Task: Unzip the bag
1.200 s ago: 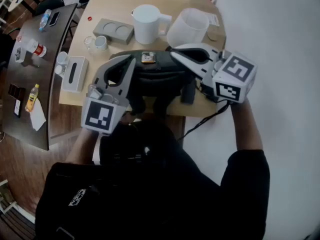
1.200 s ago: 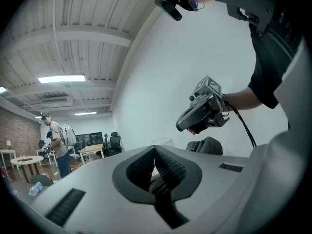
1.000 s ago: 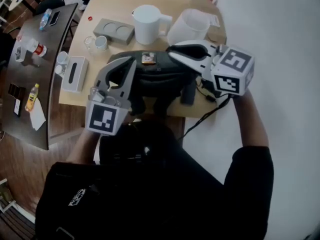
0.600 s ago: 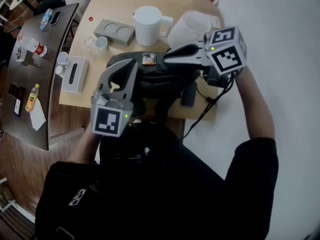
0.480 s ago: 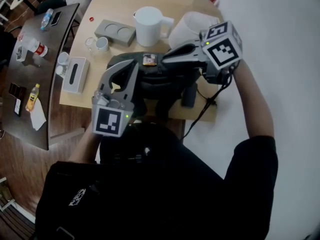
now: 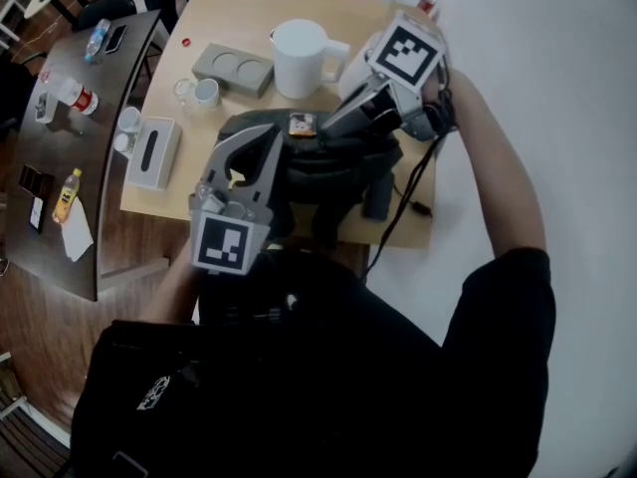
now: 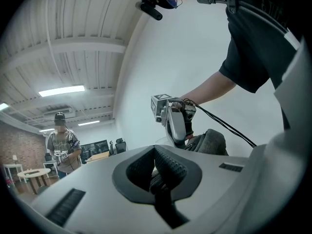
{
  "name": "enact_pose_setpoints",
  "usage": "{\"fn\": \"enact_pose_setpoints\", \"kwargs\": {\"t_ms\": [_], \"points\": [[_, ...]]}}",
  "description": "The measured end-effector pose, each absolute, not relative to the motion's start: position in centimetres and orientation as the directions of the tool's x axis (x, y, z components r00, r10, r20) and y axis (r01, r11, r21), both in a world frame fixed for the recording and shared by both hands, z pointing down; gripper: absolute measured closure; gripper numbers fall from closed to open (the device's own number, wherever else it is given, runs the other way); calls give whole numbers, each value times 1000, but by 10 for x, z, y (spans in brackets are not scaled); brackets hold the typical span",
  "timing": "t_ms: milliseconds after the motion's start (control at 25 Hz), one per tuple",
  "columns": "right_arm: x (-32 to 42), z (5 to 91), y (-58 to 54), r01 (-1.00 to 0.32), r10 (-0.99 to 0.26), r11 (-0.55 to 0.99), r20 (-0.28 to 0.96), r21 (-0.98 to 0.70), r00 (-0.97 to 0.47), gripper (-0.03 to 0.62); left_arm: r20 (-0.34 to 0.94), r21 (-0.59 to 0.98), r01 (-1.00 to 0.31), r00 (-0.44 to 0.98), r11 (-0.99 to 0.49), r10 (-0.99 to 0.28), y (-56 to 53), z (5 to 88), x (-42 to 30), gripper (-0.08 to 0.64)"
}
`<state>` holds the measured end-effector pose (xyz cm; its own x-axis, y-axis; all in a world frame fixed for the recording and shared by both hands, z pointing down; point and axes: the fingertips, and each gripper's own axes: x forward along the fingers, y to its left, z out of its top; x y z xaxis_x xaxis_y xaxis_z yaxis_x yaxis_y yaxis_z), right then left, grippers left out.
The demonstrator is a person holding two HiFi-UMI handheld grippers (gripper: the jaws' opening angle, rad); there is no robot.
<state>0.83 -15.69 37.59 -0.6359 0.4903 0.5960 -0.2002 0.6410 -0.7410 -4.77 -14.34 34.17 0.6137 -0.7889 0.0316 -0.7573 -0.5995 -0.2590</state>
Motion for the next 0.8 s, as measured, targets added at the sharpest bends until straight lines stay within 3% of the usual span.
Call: {"fn": "enact_pose_setpoints", "kwargs": {"t_ms": [360,800], "points": [[-12,373,-134,-150,661,481,469,-864,-585,497,41,-248,-757,616,-605,-787,-142,344,-46,561],[-5,357,-134,-59,642,535,451,-843,-621,568,44,-243,-757,616,-607,-786,-149,344,-48,561]]}}
